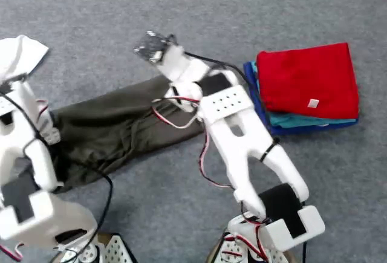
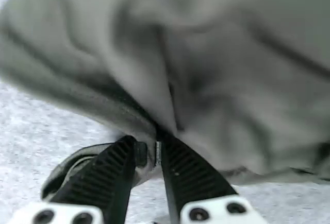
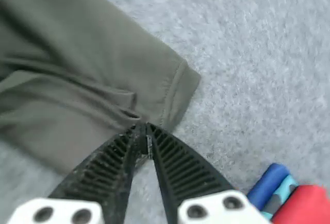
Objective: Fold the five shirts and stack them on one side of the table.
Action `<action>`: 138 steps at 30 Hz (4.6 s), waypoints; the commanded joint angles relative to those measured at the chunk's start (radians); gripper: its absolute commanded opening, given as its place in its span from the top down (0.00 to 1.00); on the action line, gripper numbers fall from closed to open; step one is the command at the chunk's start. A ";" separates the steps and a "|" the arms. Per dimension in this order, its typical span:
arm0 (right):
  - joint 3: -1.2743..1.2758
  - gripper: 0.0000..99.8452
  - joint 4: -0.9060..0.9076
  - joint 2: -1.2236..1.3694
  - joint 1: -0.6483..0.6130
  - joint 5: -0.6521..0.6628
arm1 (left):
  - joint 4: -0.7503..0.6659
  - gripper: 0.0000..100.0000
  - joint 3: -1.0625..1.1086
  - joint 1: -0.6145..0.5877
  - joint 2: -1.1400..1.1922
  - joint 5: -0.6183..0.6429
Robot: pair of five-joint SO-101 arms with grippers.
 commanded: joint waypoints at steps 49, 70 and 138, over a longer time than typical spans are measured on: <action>0.371 1.00 -0.664 -0.033 0.348 -0.186 | 0.327 0.98 -1.223 0.908 0.659 0.307; 0.372 1.00 -0.666 -0.033 0.346 -0.186 | 0.347 0.80 -1.450 0.872 0.805 0.377; -1.577 1.00 0.474 1.096 0.004 0.003 | -0.703 0.98 0.758 -0.201 -0.484 -0.074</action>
